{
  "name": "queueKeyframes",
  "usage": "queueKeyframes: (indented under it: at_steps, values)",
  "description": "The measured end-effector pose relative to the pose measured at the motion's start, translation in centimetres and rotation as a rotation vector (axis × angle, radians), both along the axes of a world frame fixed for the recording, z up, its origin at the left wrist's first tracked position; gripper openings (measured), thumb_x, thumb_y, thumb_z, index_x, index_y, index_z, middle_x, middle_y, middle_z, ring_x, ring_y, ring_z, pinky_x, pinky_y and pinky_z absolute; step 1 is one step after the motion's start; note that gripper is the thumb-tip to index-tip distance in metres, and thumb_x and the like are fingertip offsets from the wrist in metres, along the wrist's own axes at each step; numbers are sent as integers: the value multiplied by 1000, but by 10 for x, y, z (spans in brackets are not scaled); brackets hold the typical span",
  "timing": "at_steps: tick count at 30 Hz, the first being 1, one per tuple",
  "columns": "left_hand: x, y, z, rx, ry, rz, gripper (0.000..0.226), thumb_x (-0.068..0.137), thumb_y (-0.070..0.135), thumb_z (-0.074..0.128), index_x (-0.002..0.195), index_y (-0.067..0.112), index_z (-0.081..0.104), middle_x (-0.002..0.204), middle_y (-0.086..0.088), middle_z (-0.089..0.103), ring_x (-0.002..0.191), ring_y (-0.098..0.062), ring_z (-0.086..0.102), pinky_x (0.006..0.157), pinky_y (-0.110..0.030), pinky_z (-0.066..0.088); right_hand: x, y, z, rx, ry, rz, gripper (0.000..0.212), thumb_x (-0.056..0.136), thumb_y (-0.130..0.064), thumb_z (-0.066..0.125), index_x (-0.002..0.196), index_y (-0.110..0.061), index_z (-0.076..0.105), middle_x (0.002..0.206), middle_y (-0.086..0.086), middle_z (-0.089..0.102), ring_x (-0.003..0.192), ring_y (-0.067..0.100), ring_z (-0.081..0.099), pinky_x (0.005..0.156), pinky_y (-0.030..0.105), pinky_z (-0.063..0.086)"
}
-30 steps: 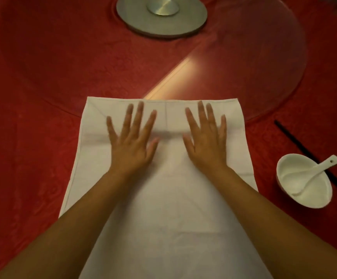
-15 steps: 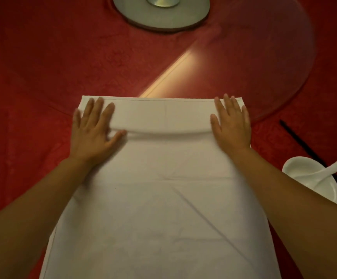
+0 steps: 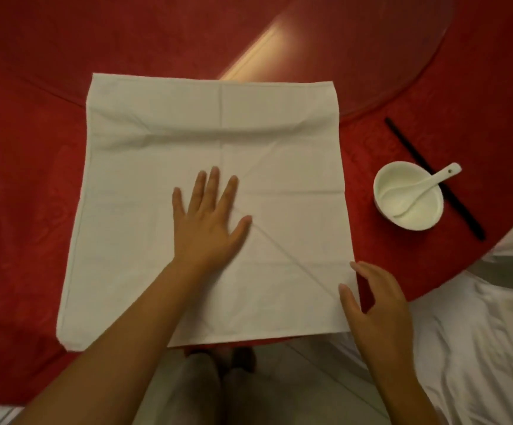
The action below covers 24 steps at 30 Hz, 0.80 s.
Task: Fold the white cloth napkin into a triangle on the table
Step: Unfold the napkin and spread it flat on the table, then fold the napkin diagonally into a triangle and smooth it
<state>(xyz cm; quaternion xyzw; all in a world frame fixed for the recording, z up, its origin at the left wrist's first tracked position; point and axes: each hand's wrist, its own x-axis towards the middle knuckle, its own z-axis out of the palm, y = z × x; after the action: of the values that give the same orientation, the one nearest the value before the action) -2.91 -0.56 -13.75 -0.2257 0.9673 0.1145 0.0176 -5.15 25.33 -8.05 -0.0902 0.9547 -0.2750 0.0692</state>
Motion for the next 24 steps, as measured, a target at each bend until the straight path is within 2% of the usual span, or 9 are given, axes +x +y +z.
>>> queueKeyframes:
  at_steps: [4, 6, 8, 10, 13, 15, 20, 24]
  values:
    - [16, 16, 0, 8, -14, 11, 67, 87, 62, 9, 147, 34, -3, 159, 0, -6, 144, -18, -11, 114, -51, -7, 24, 21, -4, 95, -19, -85, 52, 74, -17, 75, 122, -14, 55, 119, 12, 52, 101, 19, 48, 79, 29, 40]
    - [30, 35, 0, 10, -9, 9, 67, 88, 62, 7, 146, 34, -8, 158, 1, -11, 143, -18, -16, 115, -50, -9, 29, 24, -5, 97, -8, -115, 57, 73, -16, 76, 124, -12, 51, 119, 14, 48, 98, 15, 41, 80, 27, 38]
    - [43, 52, 1, 10, -8, -6, 67, 88, 63, 6, 146, 34, -11, 158, 1, -13, 143, -18, -18, 114, -47, -12, 31, 28, -6, 61, -18, -131, 57, 74, -14, 74, 126, -11, 49, 119, 15, 47, 101, 19, 45, 84, 27, 38]
    - [52, 64, 1, 10, -25, -28, 68, 87, 64, 7, 146, 34, -11, 158, 1, -13, 143, -19, -18, 113, -46, -13, 33, 31, -6, 21, -53, -139, 54, 77, -15, 72, 126, -12, 48, 117, 12, 48, 101, 20, 47, 84, 26, 40]
    - [63, 73, 3, 0, -45, -79, 69, 86, 65, 6, 146, 35, -12, 158, 0, -14, 143, -20, -19, 113, -47, -14, 36, 33, -6, -74, -147, -169, 44, 80, -18, 69, 119, -13, 51, 103, 7, 55, 80, 12, 51, 64, 16, 40]
    - [69, 79, 4, -4, -46, -117, 69, 86, 65, 4, 146, 36, -10, 158, 0, -13, 143, -20, -18, 113, -48, -13, 37, 32, -7, -154, -199, -214, 39, 81, -18, 68, 116, -13, 52, 94, 6, 58, 69, 7, 52, 57, 15, 37]
    - [80, 90, 8, 3, -54, -182, 68, 87, 64, 7, 146, 34, -11, 157, -1, -17, 142, -21, -20, 114, -50, -13, 39, 37, -7, -270, -288, -310, 35, 81, -19, 67, 111, -15, 50, 85, -1, 59, 69, 7, 54, 57, 20, 38]
    - [83, 92, 10, 14, -63, -176, 68, 86, 64, 2, 146, 35, -12, 156, 1, -18, 142, -20, -21, 115, -51, -11, 39, 37, 2, -363, -255, -240, 24, 84, -14, 63, 106, -22, 55, 84, -1, 61, 75, 13, 59, 59, 19, 43]
